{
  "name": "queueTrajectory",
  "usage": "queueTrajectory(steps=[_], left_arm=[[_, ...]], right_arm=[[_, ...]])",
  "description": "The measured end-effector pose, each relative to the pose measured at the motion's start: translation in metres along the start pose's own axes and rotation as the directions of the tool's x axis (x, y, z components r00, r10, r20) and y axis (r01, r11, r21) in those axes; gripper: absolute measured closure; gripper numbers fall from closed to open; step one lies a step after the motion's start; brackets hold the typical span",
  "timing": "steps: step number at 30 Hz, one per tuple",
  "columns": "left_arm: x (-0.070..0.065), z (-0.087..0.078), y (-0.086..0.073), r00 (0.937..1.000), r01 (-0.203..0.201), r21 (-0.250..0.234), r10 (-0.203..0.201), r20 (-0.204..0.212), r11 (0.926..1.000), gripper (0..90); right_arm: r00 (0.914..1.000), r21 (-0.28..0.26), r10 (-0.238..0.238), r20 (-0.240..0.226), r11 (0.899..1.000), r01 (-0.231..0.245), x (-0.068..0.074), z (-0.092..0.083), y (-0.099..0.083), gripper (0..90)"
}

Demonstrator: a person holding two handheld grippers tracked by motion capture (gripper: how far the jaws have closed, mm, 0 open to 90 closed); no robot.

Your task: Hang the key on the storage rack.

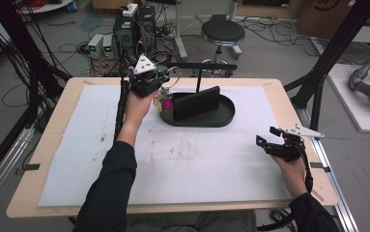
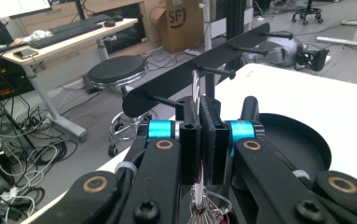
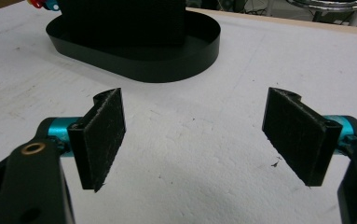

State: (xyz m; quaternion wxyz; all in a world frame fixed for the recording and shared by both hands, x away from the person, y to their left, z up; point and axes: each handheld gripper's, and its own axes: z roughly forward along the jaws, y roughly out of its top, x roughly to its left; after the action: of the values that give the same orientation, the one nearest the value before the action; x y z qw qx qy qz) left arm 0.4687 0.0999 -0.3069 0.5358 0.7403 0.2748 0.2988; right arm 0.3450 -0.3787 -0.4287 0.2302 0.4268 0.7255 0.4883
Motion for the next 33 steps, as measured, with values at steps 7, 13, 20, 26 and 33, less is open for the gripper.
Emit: queueTrajectory(steps=[7, 13, 20, 26, 33], left_arm=[[0.002, 0.008, -0.007, 0.9998, 0.019, 0.010, -0.019, -0.008, 0.9998, 86.3], [0.004, 0.012, -0.015, 0.9986, 0.050, 0.019, -0.050, -0.016, 0.9986, 86.2], [0.007, 0.014, -0.020, 0.9967, 0.078, 0.013, -0.078, -0.023, 0.9969, 86.2], [0.008, 0.016, -0.021, 0.9939, 0.106, 0.012, -0.106, -0.031, 0.9943, 86.1], [0.009, 0.019, -0.024, 0.9906, 0.116, 0.042, -0.113, -0.078, 0.9923, 83.6]], right_arm=[[1.0000, 0.001, 0.000, -0.001, 1.000, 0.000, 0.000, 0.000, 0.000, 21.9], [1.0000, 0.000, 0.000, 0.000, 1.000, 0.000, -0.001, 0.000, 0.000, 21.9], [1.0000, 0.003, -0.001, 0.000, 1.000, 0.001, -0.001, 0.000, 0.000, 21.9], [1.0000, 0.007, -0.003, -0.001, 1.000, 0.003, -0.001, 0.001, -0.001, 21.9], [1.0000, 0.010, -0.004, -0.001, 1.000, 0.004, -0.001, 0.001, -0.001, 21.9]])
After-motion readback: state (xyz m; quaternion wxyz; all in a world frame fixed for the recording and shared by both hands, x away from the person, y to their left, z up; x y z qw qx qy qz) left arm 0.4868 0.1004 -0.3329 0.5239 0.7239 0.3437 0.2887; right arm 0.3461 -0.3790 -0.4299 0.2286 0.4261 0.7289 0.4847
